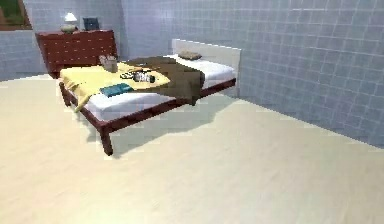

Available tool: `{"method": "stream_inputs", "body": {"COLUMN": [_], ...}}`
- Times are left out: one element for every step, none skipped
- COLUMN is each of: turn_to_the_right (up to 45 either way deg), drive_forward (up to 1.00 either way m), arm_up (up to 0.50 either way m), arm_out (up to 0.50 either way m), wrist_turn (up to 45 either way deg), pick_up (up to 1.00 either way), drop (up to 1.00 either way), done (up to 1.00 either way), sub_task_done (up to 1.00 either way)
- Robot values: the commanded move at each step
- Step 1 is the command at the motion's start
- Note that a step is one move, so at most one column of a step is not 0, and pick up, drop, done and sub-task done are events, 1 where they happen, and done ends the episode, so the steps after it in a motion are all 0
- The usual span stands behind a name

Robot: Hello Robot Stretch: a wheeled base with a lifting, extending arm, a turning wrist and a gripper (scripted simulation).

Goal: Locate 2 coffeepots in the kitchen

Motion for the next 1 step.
{"method": "stream_inputs", "body": {"turn_to_the_right": [27.0], "drive_forward": [0.00], "arm_up": [0.00], "arm_out": [0.00], "wrist_turn": [0.0], "pick_up": [0.00], "drop": [0.00], "done": [0.00], "sub_task_done": [0.00]}}
